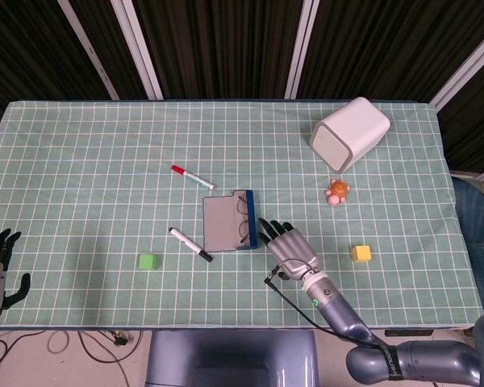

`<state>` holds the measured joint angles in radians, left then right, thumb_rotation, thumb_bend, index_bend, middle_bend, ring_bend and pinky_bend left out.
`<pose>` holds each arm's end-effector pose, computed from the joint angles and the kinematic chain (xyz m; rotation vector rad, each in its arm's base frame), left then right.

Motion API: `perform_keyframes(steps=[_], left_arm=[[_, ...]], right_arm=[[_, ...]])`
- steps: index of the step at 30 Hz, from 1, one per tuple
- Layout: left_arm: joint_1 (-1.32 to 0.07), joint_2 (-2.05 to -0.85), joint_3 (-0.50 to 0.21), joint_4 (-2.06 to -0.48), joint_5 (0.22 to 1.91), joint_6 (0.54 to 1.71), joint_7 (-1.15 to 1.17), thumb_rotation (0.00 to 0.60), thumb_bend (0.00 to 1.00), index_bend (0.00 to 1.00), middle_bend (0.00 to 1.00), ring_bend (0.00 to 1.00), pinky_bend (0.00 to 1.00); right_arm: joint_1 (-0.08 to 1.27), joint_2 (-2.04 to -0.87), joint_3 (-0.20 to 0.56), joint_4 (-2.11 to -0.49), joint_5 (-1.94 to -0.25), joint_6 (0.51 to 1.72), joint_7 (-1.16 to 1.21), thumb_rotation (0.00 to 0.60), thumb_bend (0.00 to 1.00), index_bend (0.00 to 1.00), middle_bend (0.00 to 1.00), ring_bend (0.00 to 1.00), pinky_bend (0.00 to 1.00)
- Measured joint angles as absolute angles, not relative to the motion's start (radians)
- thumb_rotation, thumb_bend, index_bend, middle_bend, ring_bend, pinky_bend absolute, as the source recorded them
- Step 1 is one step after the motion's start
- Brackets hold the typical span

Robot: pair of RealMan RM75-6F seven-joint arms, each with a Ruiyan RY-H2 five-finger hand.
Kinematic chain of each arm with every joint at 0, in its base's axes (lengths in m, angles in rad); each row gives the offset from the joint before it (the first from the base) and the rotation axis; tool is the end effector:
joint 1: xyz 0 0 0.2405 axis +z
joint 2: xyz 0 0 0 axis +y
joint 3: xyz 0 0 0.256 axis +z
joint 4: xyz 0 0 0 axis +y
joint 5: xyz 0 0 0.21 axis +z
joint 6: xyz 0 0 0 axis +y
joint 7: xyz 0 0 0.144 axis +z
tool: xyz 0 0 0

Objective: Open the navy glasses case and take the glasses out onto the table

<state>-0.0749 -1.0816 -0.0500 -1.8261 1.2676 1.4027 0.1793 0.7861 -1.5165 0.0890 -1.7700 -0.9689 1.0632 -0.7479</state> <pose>-0.3062 0.1706 0.1491 -1.2720 -1.0874 -0.7246 -0.1102 -0.2929 -0.0226 2.0360 -0.7745 0.7788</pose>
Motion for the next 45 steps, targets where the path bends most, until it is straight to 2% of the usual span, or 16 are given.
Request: perform_keyframes(steps=[33,38,45], left_arm=[[-0.076,-1.082,-0.05,-1.822,1.273,1.406,0.179,0.6,0.46,0.05,0.0,0.0,0.0],[-0.076,-1.082,-0.05,-1.821,1.272,1.406,0.179,0.6,0.46,0.05,0.0,0.0,0.0],[-0.076,-1.082,-0.051,-1.822,1.268,1.405,0.181,0.6,0.46,0.05,0.0,0.0,0.0]], right_arm=[[0.824,-1.626,0.08,-1.7,-0.929,1.052,-0.793,0.6,0.15,0.22,0.03,0.12,0.23],[0.826,-1.627,0.074,-1.691,-0.918,1.046,-0.799,0.6,0.23,0.22,0.03,0.12,0.23],[0.828,-1.62,0.068,-1.688,-0.913,1.038,-0.794,0.6,0.42,0.22,0.03,0.12,0.23]])
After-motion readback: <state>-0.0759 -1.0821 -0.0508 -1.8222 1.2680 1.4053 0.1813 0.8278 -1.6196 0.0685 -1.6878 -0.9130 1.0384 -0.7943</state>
